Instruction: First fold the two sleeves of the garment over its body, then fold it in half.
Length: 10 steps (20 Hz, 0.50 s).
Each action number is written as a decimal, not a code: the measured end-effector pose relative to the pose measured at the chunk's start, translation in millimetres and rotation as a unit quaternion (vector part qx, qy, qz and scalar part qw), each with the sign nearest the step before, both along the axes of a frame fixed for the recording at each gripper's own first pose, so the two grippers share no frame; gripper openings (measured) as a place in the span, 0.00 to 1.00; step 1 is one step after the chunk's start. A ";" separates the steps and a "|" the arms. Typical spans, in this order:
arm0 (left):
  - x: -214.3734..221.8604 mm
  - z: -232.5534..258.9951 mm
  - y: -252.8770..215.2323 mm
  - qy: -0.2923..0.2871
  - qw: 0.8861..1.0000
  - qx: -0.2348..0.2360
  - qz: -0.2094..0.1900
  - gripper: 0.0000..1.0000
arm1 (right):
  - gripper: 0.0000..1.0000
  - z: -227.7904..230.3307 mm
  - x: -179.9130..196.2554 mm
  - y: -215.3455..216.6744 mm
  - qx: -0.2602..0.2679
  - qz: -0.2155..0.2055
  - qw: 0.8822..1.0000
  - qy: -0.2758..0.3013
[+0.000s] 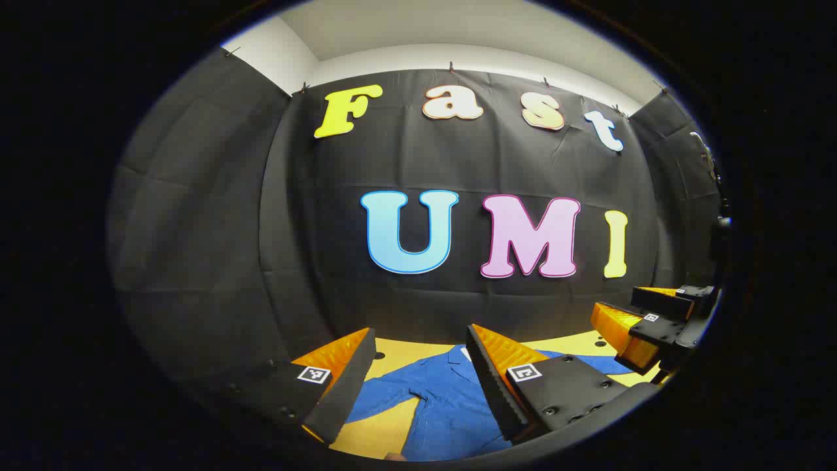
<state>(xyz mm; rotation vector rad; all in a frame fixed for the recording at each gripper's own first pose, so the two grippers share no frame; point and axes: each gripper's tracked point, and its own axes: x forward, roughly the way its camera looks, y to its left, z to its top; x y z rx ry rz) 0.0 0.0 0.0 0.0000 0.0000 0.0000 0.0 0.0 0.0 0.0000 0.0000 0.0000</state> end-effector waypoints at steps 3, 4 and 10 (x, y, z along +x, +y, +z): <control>2.0 -2.1 1.2 0.002 1.000 -0.002 -0.003 0.80 | 0.94 1.7 -1.5 -2.4 0.001 -0.007 1.000 -0.001; 2.8 -2.2 2.2 0.001 1.000 -0.002 -0.004 0.80 | 0.94 2.5 -2.2 -4.4 -0.001 -0.012 1.000 -0.003; 11.8 -3.5 2.2 0.000 1.000 0.005 -0.016 0.80 | 0.94 1.2 -6.0 -17.1 -0.003 -0.033 0.999 -0.006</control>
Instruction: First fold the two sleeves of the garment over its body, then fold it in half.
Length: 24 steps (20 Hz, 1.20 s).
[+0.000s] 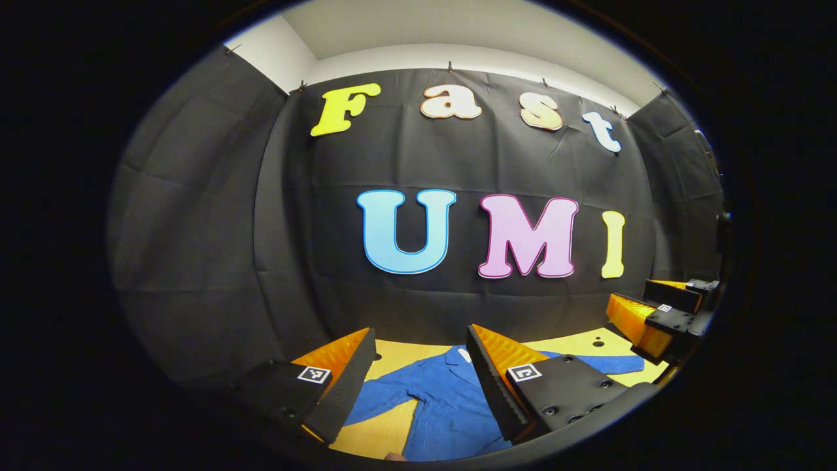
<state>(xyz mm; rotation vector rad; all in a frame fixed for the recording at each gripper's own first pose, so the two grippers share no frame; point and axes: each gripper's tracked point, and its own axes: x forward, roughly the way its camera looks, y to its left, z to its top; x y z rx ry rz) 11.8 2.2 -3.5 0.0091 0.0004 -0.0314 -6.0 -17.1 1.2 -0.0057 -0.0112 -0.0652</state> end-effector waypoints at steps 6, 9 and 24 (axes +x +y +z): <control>5.4 -5.9 -4.2 0.004 1.000 0.003 -0.017 0.80 | 0.94 -3.5 -0.8 -15.3 0.018 -0.020 1.000 0.006; 10.8 -7.7 -5.5 0.008 1.000 0.000 -0.019 0.80 | 0.94 -4.6 -0.6 -21.9 0.014 -0.027 1.000 0.006; 28.8 -18.1 -8.1 0.023 1.000 0.009 -0.017 0.81 | 0.94 -24.9 17.6 -39.0 0.015 -0.035 0.999 0.024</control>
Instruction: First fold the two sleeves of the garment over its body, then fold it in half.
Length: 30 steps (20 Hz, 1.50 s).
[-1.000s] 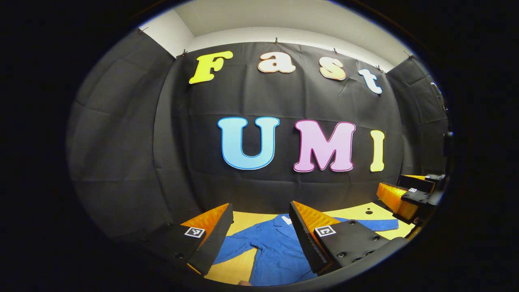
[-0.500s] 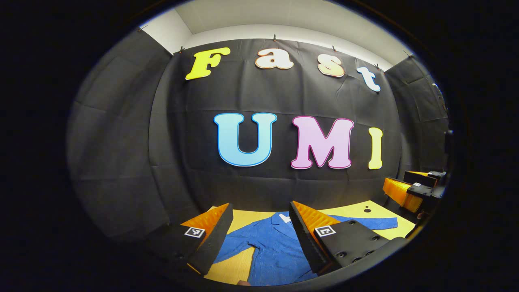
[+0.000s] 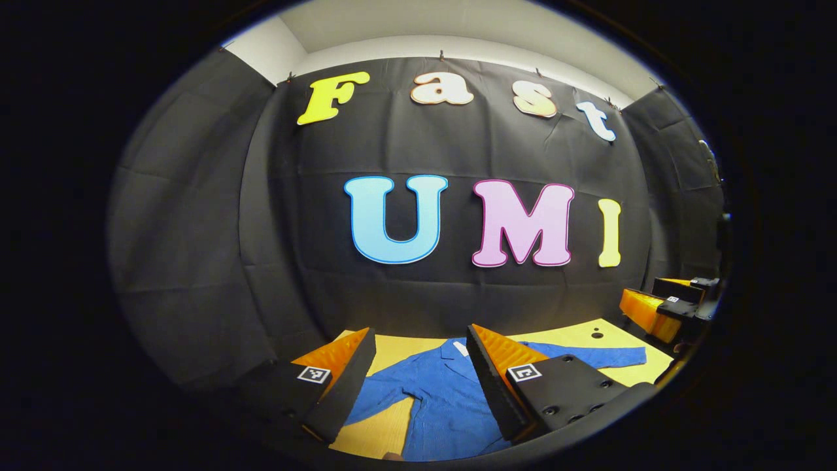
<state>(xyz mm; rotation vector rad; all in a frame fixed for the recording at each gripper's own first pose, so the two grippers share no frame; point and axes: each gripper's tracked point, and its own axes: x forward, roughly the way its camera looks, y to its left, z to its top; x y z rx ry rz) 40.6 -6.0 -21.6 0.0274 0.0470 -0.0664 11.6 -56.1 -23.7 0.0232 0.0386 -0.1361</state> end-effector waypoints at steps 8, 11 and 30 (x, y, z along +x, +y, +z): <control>10.8 -9.6 -17.8 0.015 1.000 0.008 0.003 0.81 | 0.94 -30.8 23.5 -39.5 0.002 -0.019 0.999 0.025; 16.5 -13.8 -28.4 0.022 1.000 0.011 0.006 0.81 | 0.94 -53.4 34.5 -67.8 -0.013 -0.032 0.998 0.043; 42.2 -73.9 -163.5 0.106 0.988 0.106 -0.048 0.81 | 0.99 -287.9 28.7 -371.8 0.017 -0.260 0.922 0.287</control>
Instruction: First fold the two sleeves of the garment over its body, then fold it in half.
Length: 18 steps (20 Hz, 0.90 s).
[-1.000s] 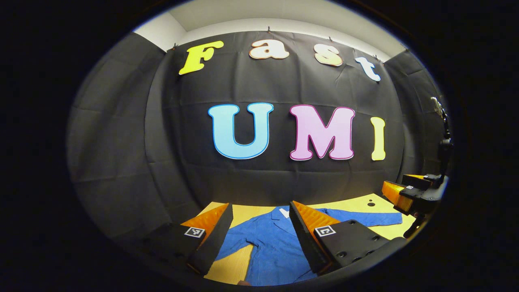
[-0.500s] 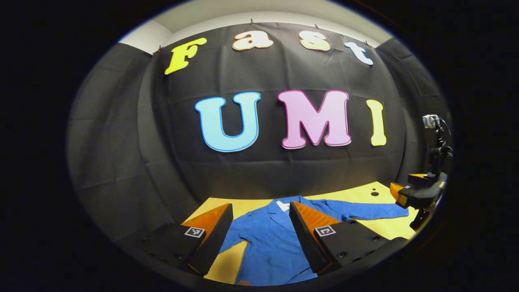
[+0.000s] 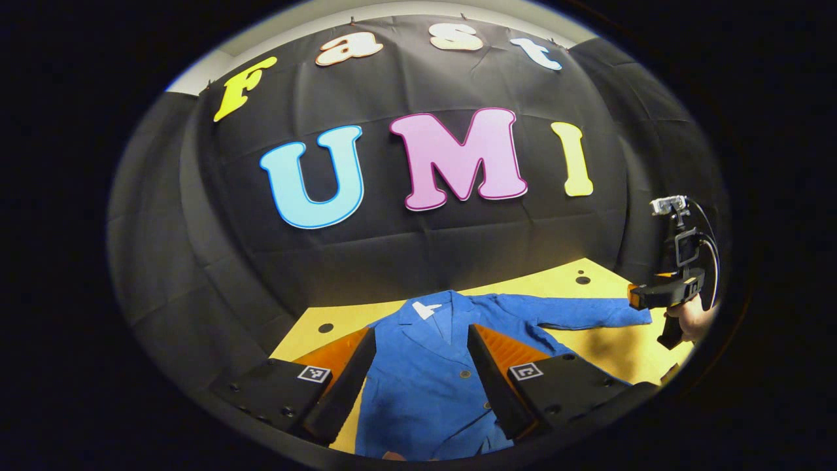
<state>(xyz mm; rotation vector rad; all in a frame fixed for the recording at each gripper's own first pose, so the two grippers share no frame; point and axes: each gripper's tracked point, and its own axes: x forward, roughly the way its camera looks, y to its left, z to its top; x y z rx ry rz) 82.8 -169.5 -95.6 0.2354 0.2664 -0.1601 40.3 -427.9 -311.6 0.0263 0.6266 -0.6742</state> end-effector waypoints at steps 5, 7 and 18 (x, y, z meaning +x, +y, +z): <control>3.4 -13.7 -34.0 0.021 0.999 -0.010 -0.031 0.82 | 1.00 -61.7 -11.8 -23.2 0.105 -0.071 0.991 0.047; 3.2 -16.8 -40.2 0.026 0.999 -0.015 -0.032 0.82 | 1.00 -72.9 -17.0 -24.9 0.142 -0.092 0.984 0.050; -1.5 -35.4 -27.4 0.060 0.997 -0.041 0.004 0.82 | 0.58 -80.9 -22.9 -36.1 0.176 -0.141 0.973 0.047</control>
